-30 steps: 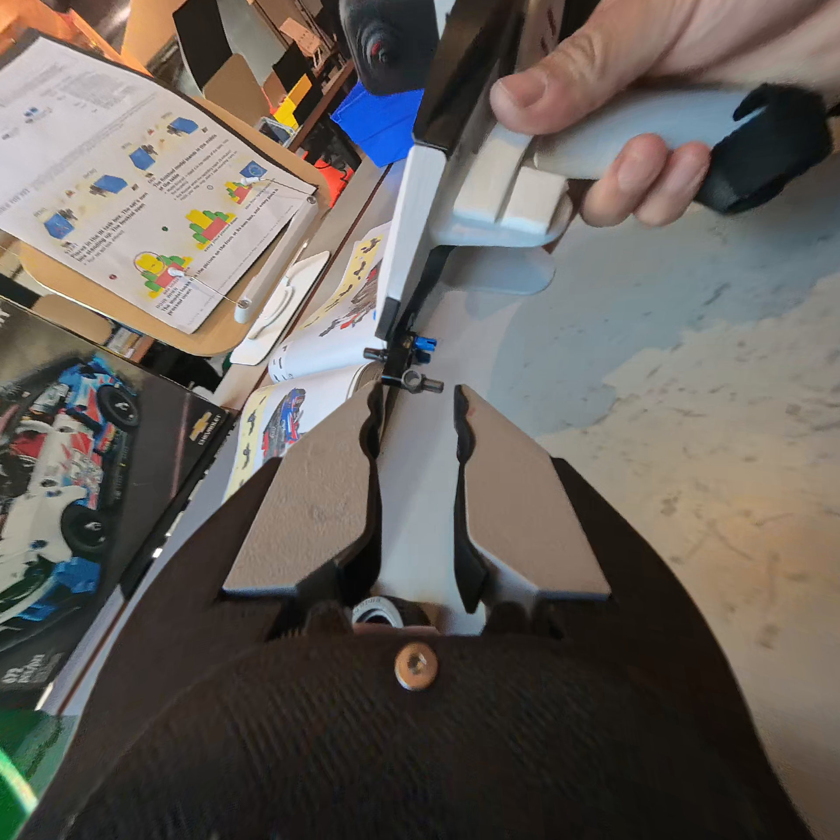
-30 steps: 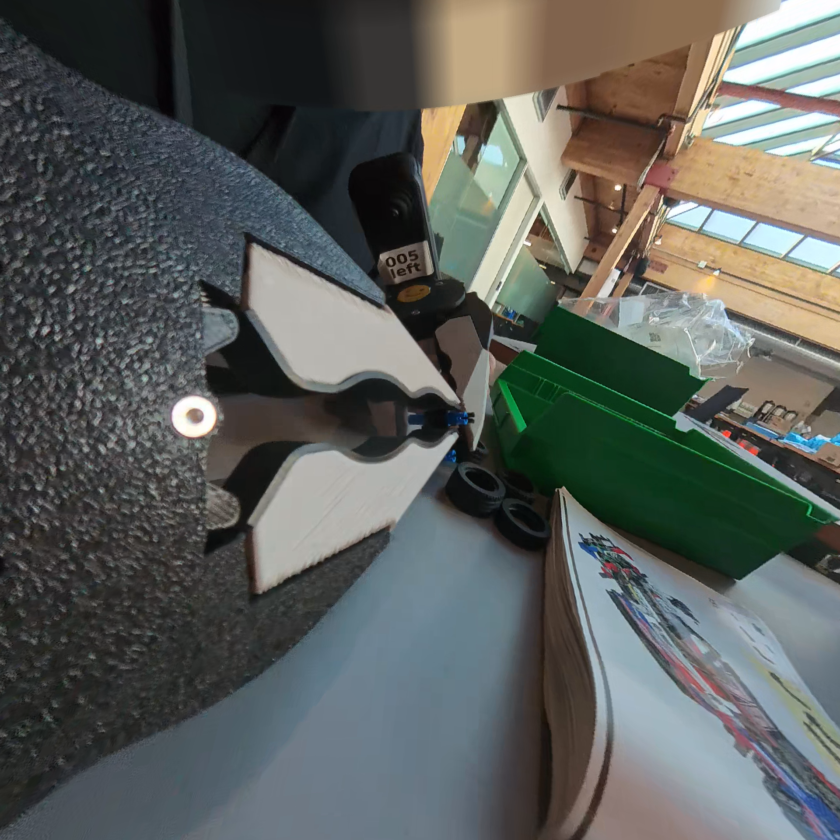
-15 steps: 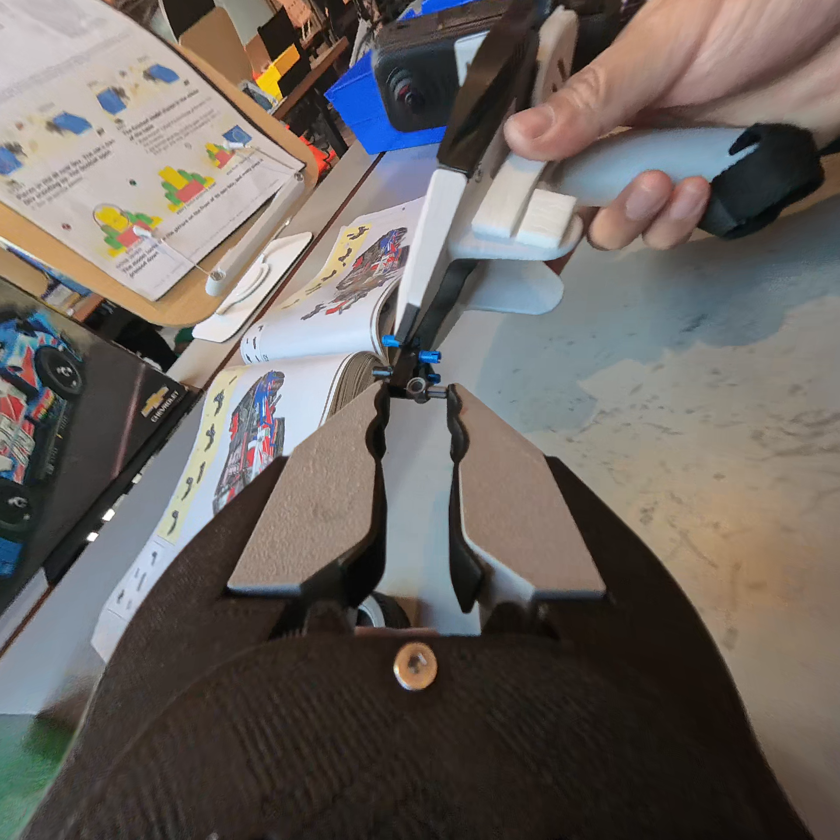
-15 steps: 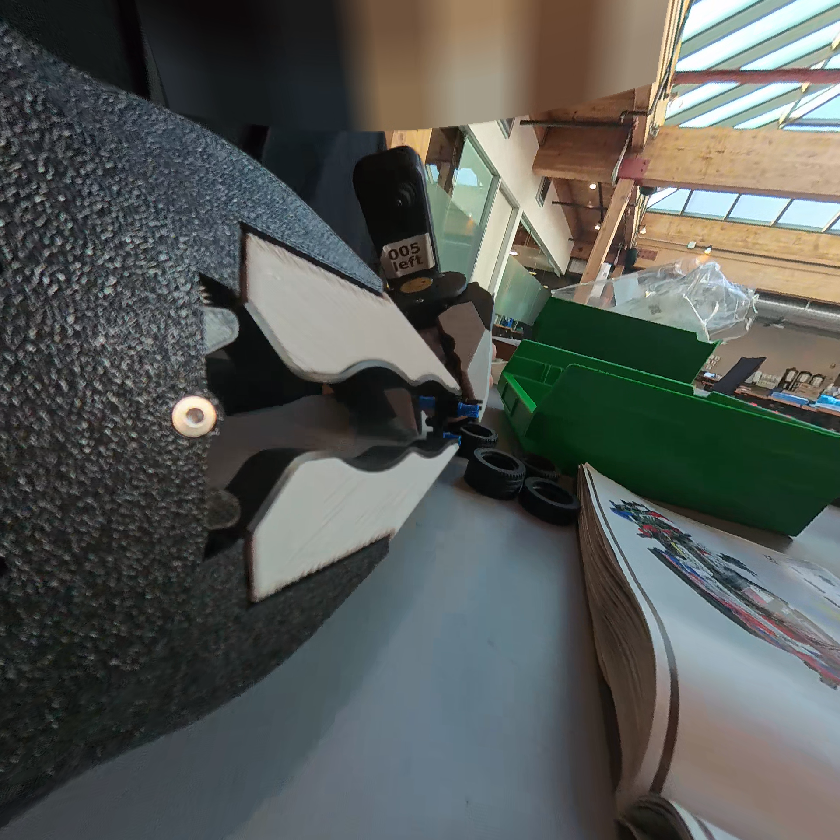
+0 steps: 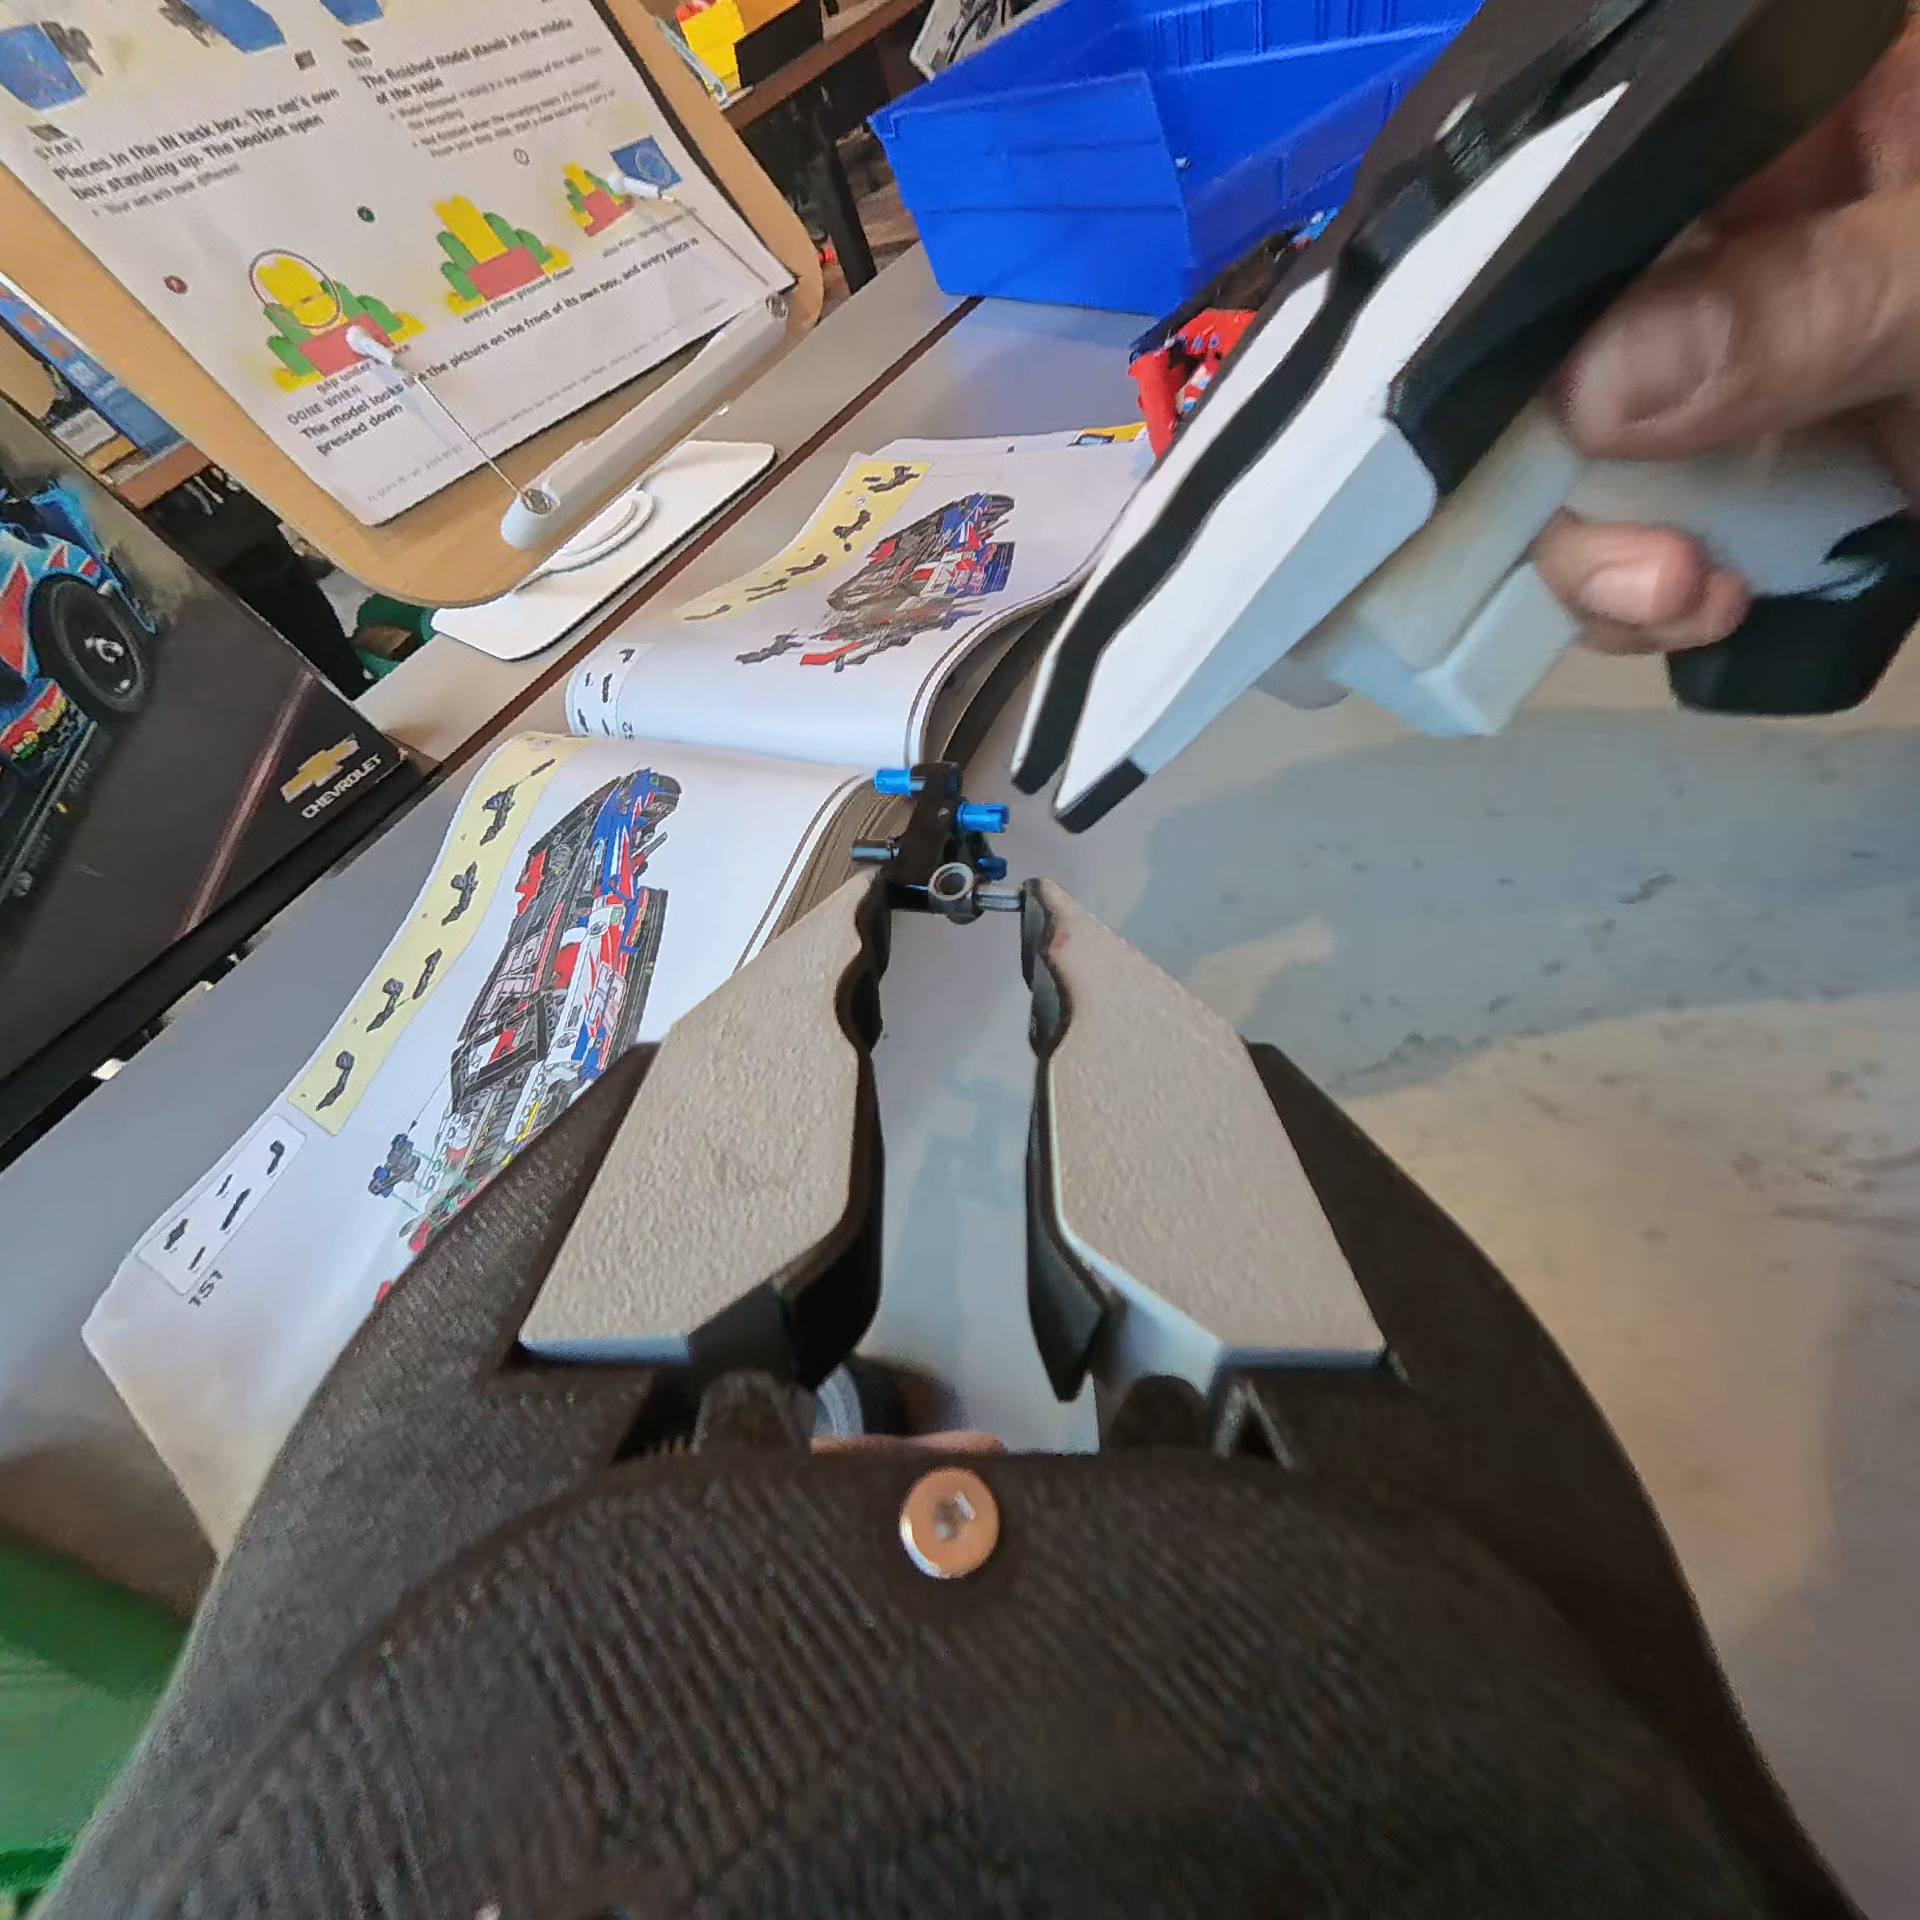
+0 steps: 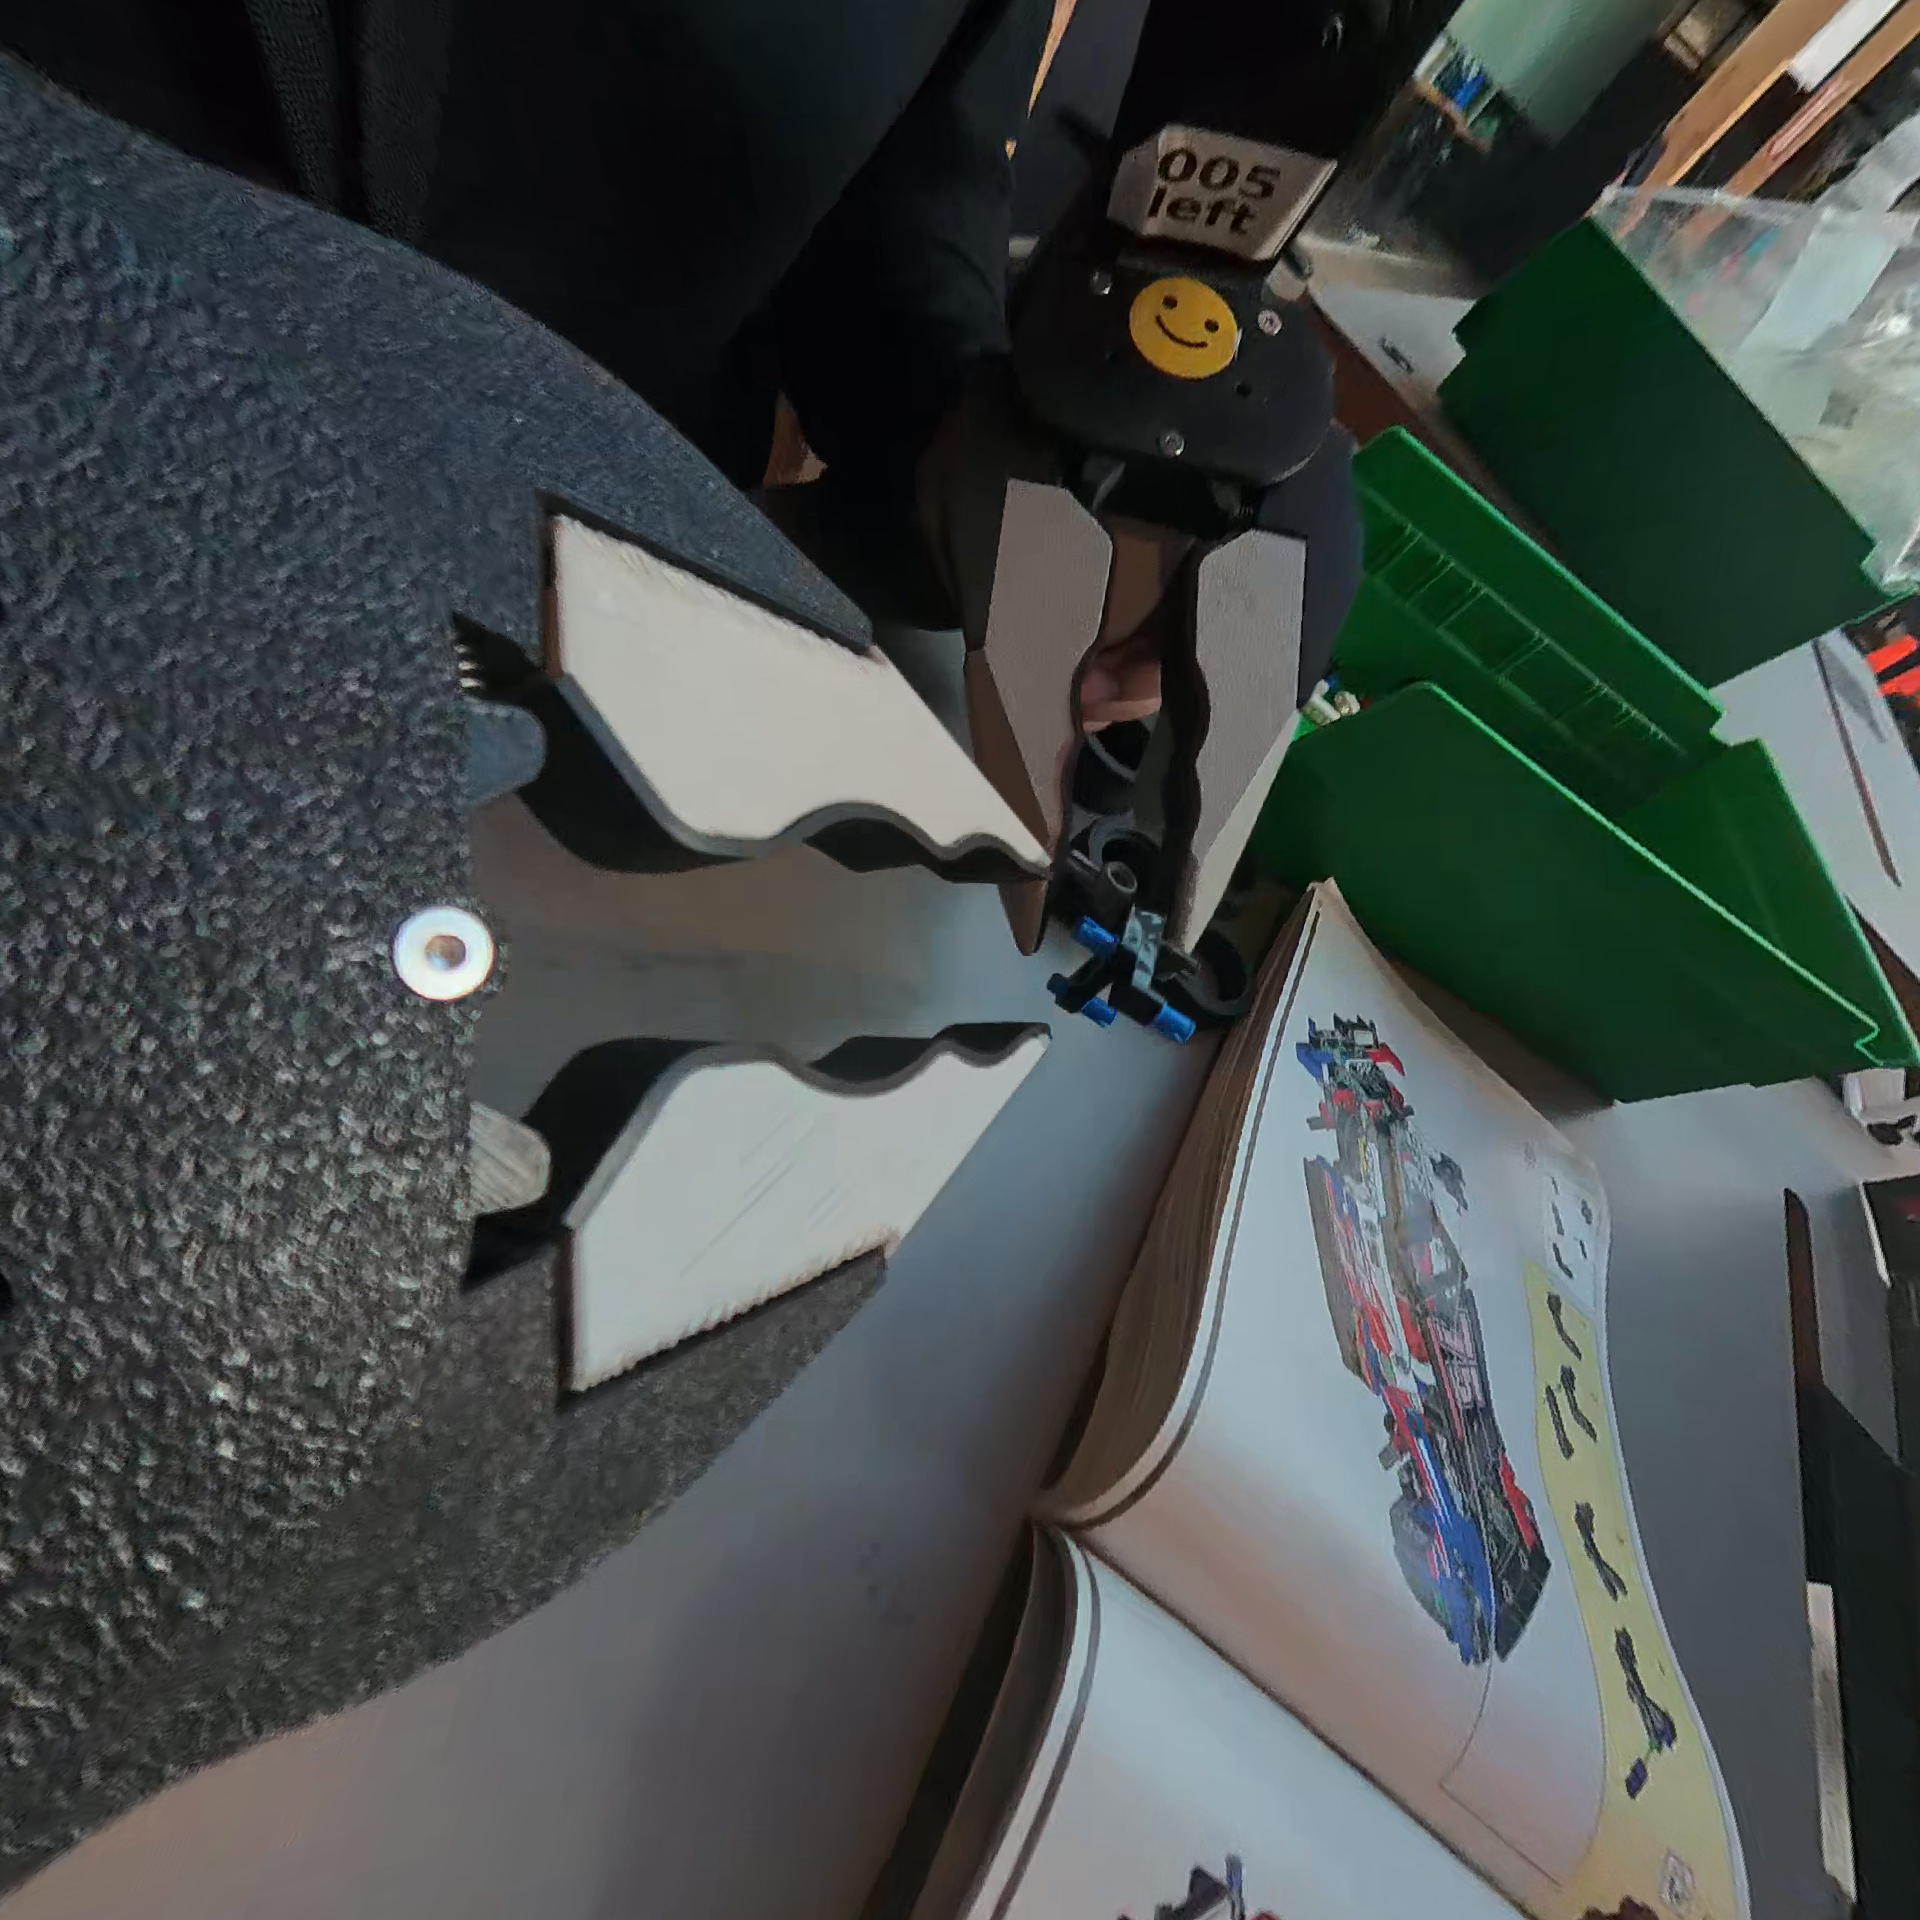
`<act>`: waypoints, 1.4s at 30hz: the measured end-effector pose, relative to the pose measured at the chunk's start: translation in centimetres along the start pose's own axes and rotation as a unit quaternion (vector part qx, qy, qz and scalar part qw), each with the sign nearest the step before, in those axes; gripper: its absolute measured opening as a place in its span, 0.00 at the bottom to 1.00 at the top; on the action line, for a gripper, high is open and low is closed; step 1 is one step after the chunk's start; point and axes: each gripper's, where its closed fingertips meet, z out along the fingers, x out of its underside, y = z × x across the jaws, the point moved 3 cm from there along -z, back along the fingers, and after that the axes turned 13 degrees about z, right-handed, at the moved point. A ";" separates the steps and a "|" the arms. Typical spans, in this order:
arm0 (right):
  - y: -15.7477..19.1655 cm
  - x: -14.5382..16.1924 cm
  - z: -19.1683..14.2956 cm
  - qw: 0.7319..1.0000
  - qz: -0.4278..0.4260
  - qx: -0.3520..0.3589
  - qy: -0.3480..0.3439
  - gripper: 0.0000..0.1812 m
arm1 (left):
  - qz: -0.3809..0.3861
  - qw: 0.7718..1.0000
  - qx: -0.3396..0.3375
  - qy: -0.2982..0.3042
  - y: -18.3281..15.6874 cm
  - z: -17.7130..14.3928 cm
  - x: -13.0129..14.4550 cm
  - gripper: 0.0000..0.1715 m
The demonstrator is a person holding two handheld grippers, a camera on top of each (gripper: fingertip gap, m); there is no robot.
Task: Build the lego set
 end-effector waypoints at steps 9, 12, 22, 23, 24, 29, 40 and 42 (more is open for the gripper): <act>1.0 -0.6 -1.1 0.992 0.063 -0.103 -0.024 0.09 | -0.154 0.981 0.096 -0.064 -1.3 -0.3 -2.3 0.13; 0.4 -0.4 -1.2 0.993 0.076 -0.087 -0.006 0.09 | -0.193 0.971 0.123 -0.062 -1.9 0.2 -1.9 0.14; -2.9 -0.9 0.0 0.927 0.222 -0.081 0.290 0.08 | -0.018 0.999 0.048 0.004 -1.7 -1.2 1.2 0.27; -2.7 -1.2 0.3 0.917 0.230 -0.085 0.315 0.09 | 0.008 0.999 0.038 0.015 -1.6 -1.2 1.3 0.27; -2.3 -1.1 0.5 0.902 0.238 -0.096 0.347 0.09 | 0.032 0.999 0.029 0.020 -1.6 -1.2 1.3 0.27; -1.0 -0.2 1.6 0.844 0.277 -0.129 0.441 0.08 | 0.085 0.996 0.031 0.000 -2.2 -0.9 0.2 0.28; -0.7 1.3 1.9 0.809 0.329 -0.165 0.458 0.11 | 0.039 0.995 0.091 0.003 -3.8 -0.4 0.6 0.05; -0.9 1.2 1.9 0.807 0.342 -0.175 0.448 0.11 | 0.029 0.996 0.084 0.003 -3.7 -0.4 0.5 0.05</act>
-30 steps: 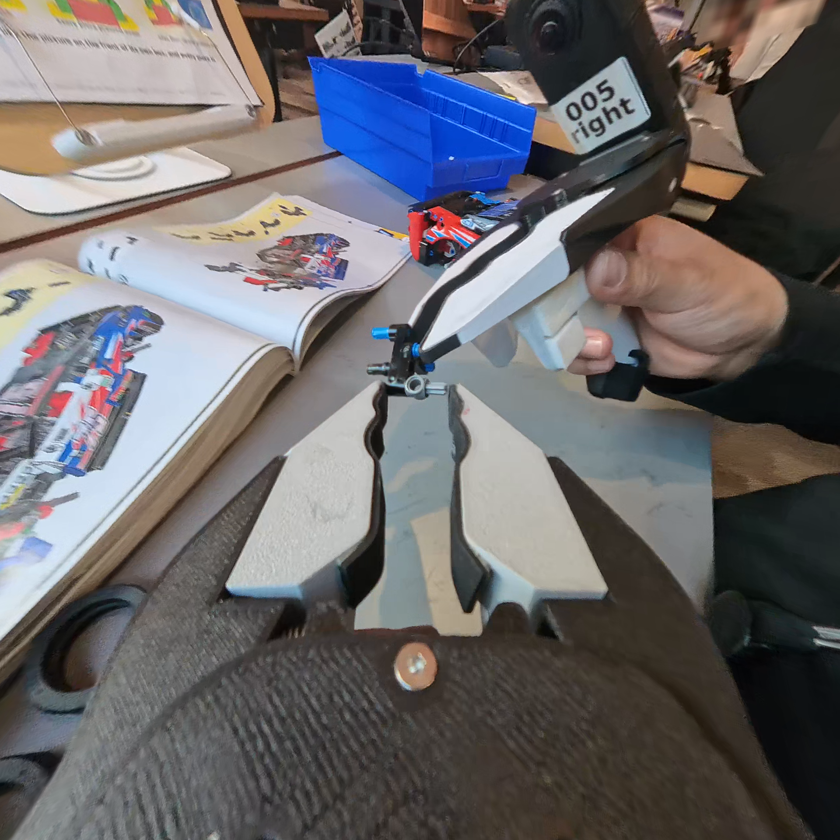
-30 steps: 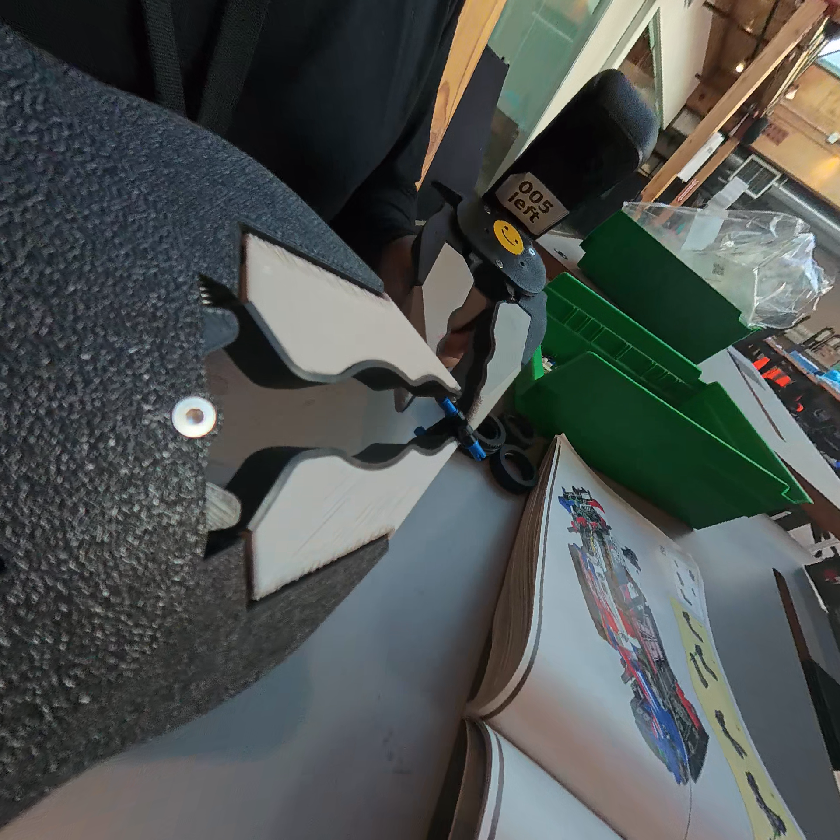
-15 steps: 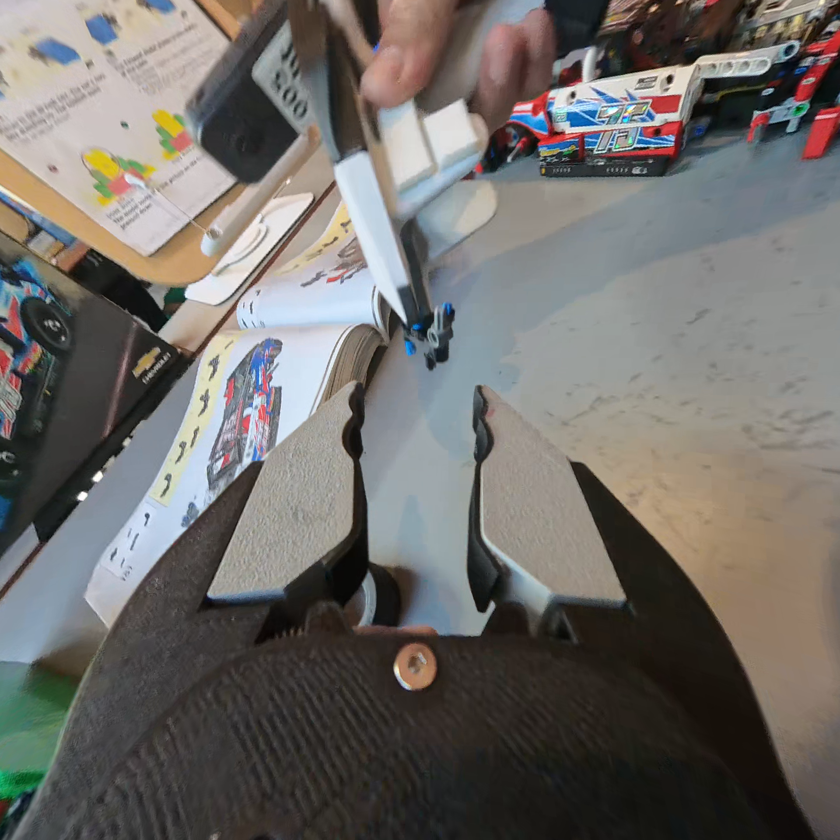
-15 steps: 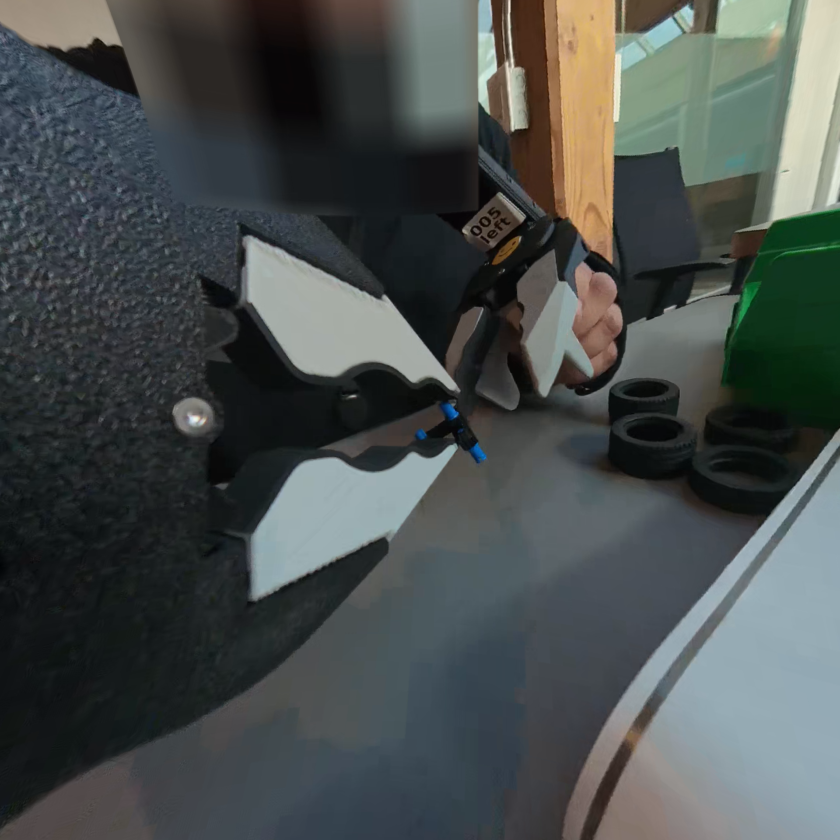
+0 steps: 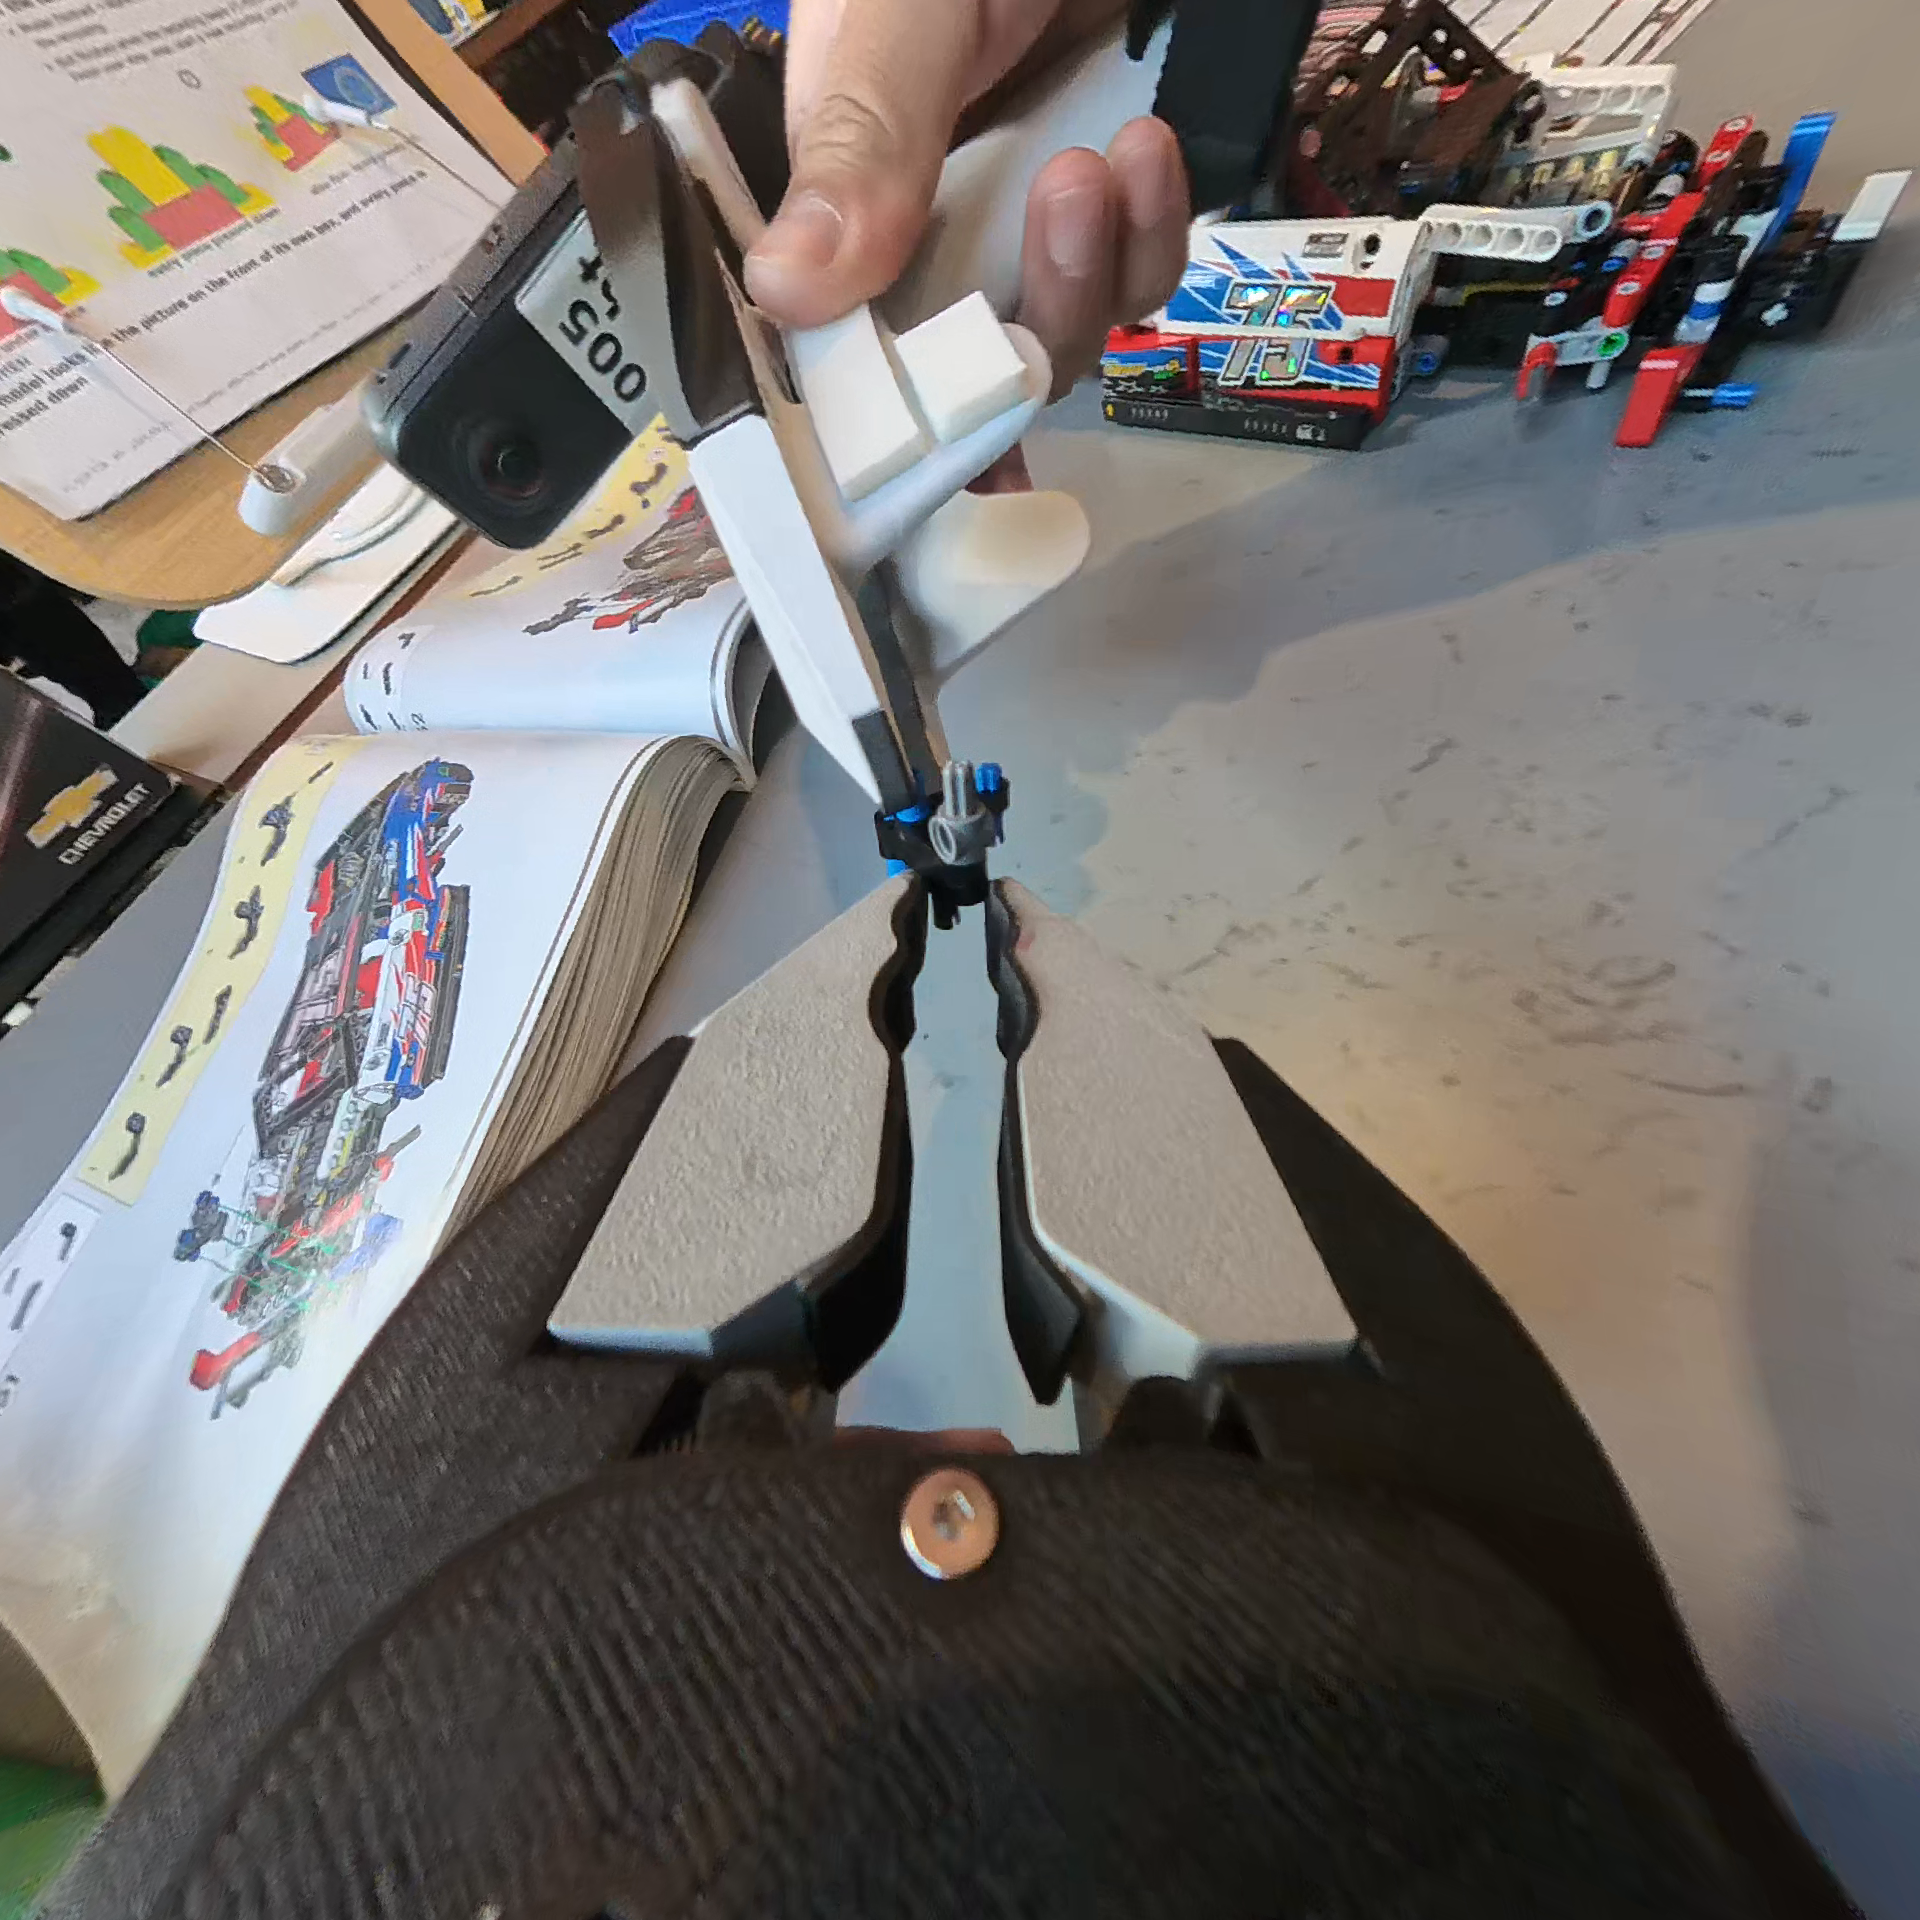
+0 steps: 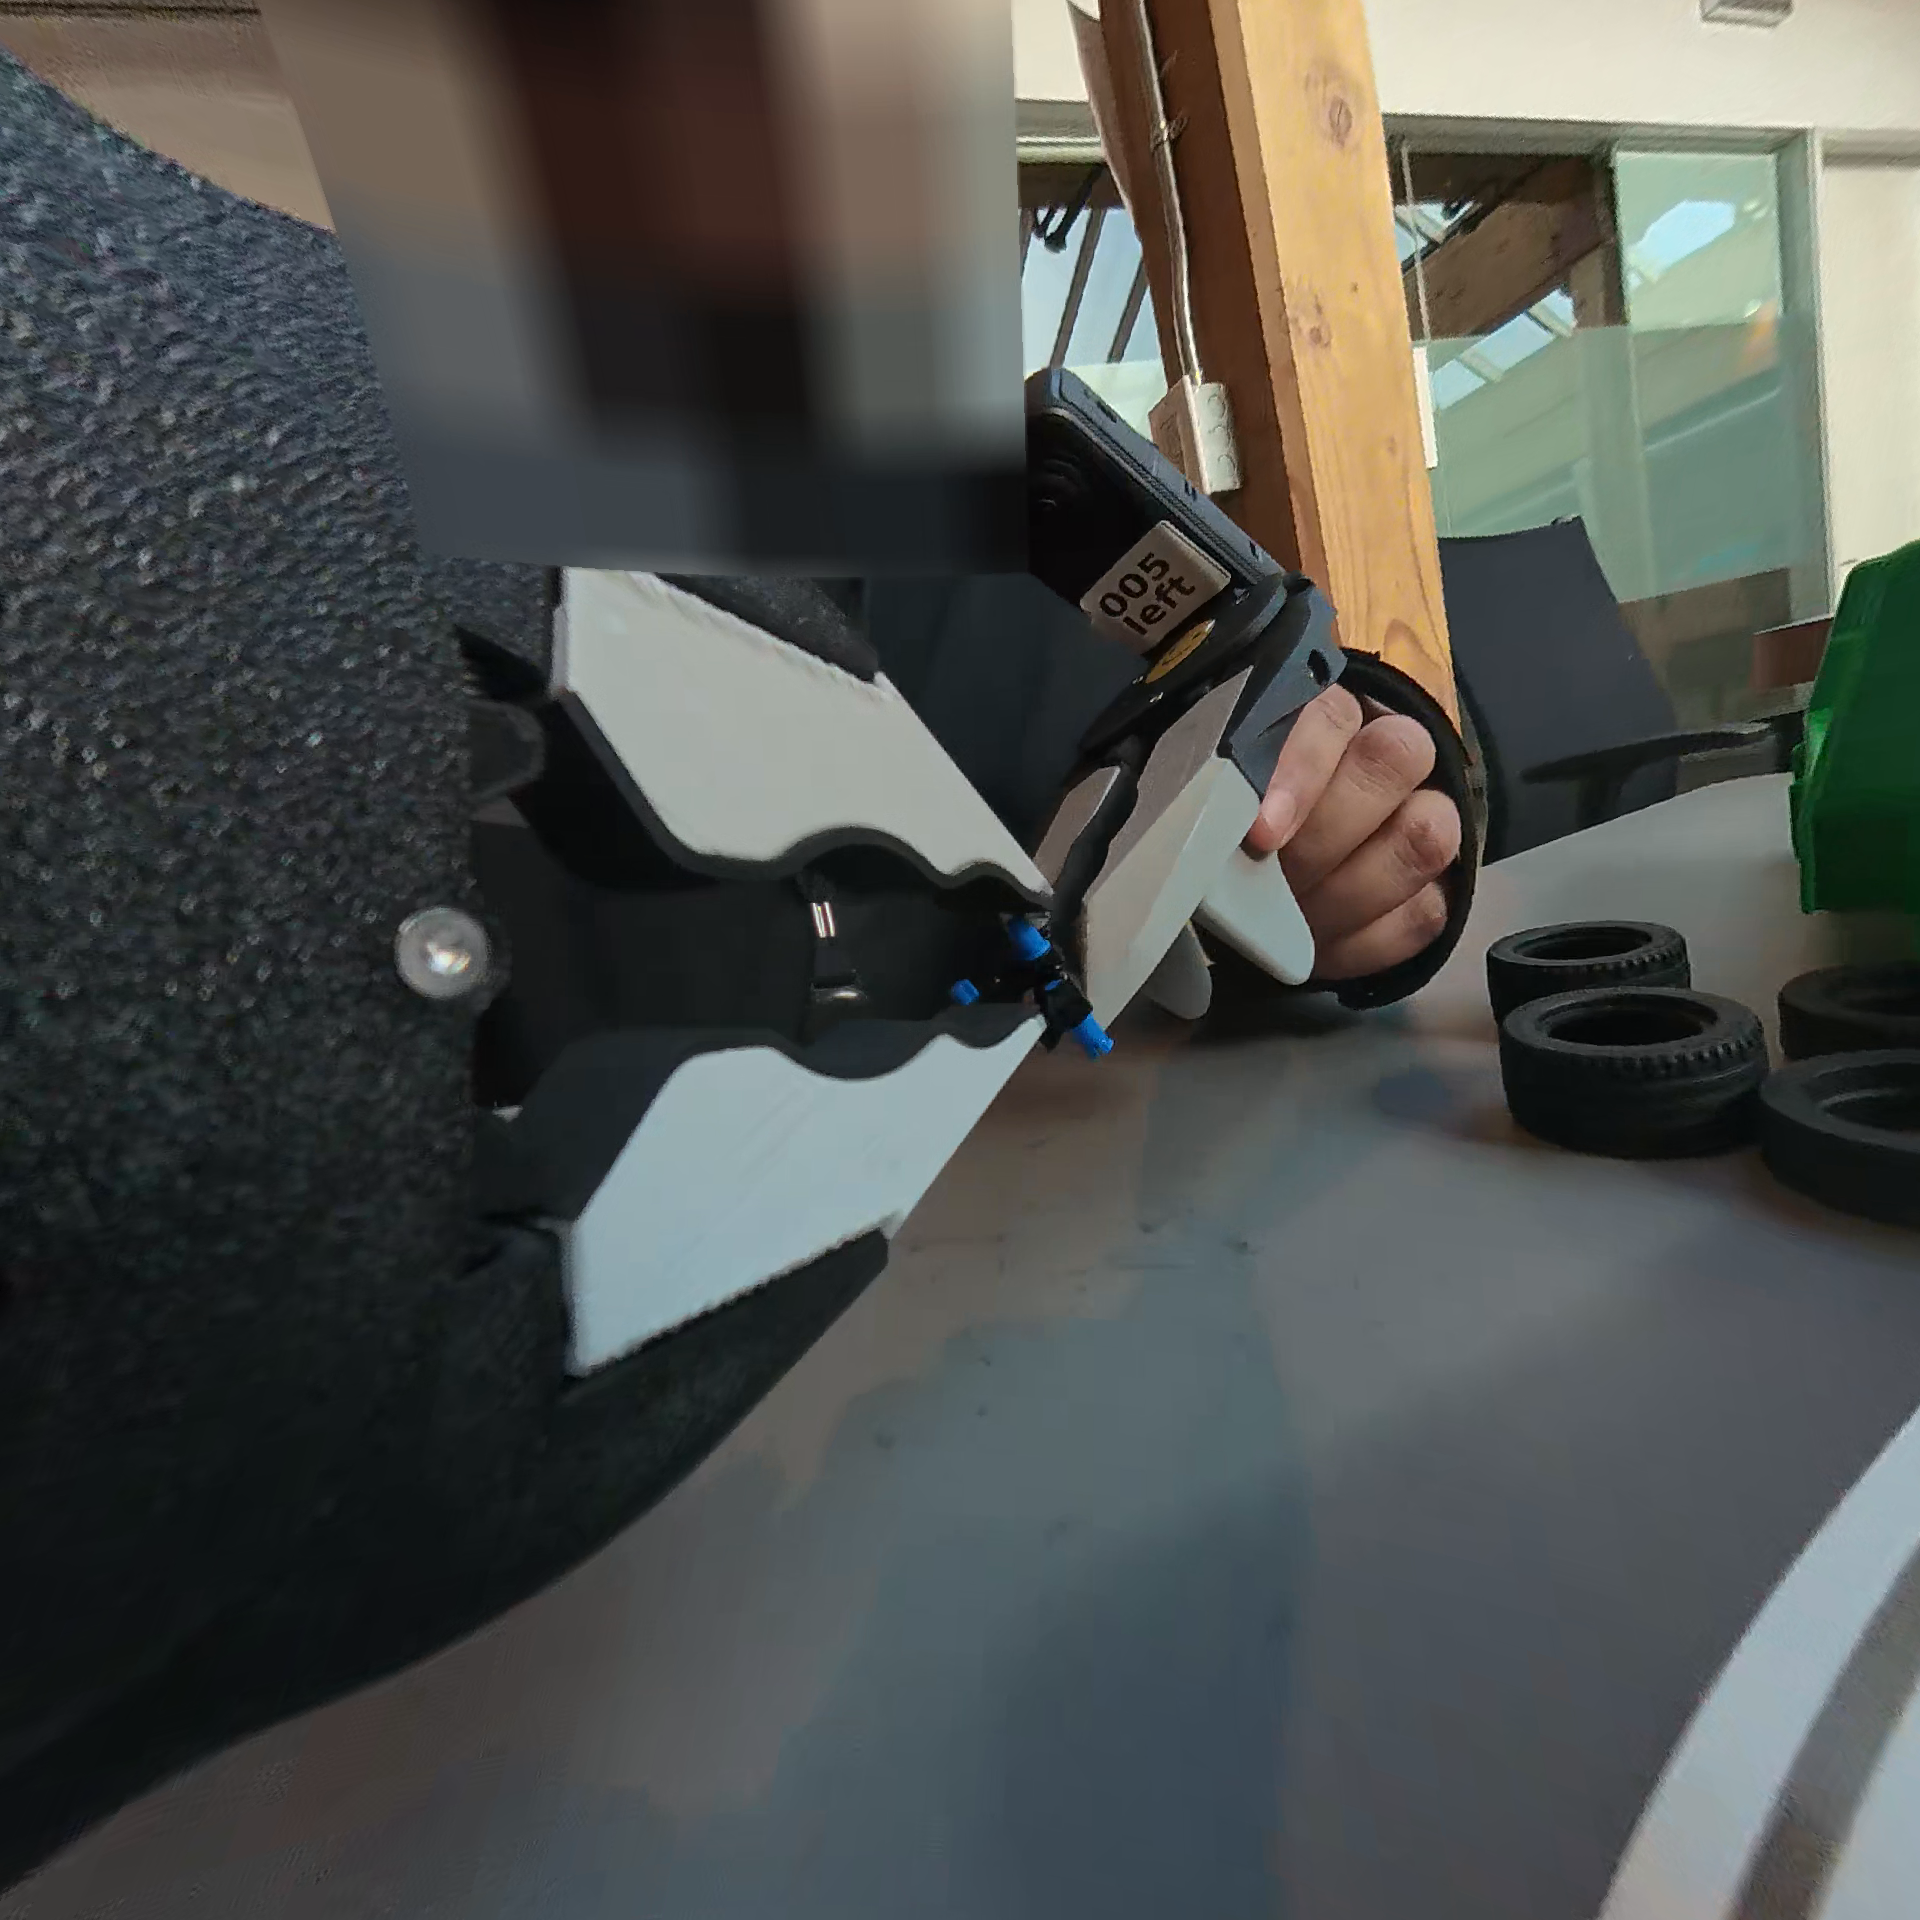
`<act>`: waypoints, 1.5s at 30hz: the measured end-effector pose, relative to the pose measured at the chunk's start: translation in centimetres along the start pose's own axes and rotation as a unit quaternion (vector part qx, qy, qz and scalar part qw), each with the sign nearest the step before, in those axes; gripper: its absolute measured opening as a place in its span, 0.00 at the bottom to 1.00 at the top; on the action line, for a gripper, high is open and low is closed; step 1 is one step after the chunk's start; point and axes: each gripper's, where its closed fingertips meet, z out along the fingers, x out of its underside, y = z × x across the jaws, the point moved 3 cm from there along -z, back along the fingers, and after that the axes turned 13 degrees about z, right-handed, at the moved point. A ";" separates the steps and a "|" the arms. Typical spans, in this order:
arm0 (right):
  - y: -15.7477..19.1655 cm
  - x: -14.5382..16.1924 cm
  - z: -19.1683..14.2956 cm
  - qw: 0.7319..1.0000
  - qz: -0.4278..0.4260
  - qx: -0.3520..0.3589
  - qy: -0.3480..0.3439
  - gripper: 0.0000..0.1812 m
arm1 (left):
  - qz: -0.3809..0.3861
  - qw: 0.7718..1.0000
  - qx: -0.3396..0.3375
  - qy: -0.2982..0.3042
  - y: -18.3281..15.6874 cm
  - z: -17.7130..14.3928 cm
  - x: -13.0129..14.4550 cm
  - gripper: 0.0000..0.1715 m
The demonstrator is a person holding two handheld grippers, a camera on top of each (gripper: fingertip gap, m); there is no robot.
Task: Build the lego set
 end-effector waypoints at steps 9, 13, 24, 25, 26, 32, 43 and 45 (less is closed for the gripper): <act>-0.7 -0.2 0.2 0.999 0.028 -0.041 -0.009 0.10 | -0.010 0.999 -0.030 0.008 0.0 -0.3 -0.1 0.06; -0.8 -0.3 0.2 0.998 0.025 -0.047 -0.013 0.11 | -0.002 0.998 -0.055 0.018 0.4 -0.4 0.2 0.04; -0.9 -0.1 -1.6 0.981 -0.100 0.039 -0.159 0.14 | -0.058 0.997 -0.059 0.002 1.3 -0.9 0.9 0.03; -0.5 0.1 -1.8 0.975 -0.118 0.040 -0.183 0.15 | -0.060 0.996 -0.063 0.003 1.5 -1.1 0.9 0.03; 0.0 0.3 -2.1 0.966 -0.140 0.041 -0.211 0.18 | -0.061 0.996 -0.070 0.001 1.8 -1.2 0.9 0.03; 2.5 2.1 -3.2 0.861 -0.333 0.145 -0.355 0.19 | -0.078 0.990 -0.111 -0.023 3.4 -2.4 0.7 0.03; 6.0 1.2 0.9 0.762 -0.451 0.267 -0.380 0.14 | -0.122 0.982 -0.138 -0.038 4.7 -3.0 0.8 0.03; 6.3 1.1 1.4 0.756 -0.461 0.269 -0.378 0.12 | -0.104 0.983 -0.147 -0.039 4.5 -3.1 0.5 0.03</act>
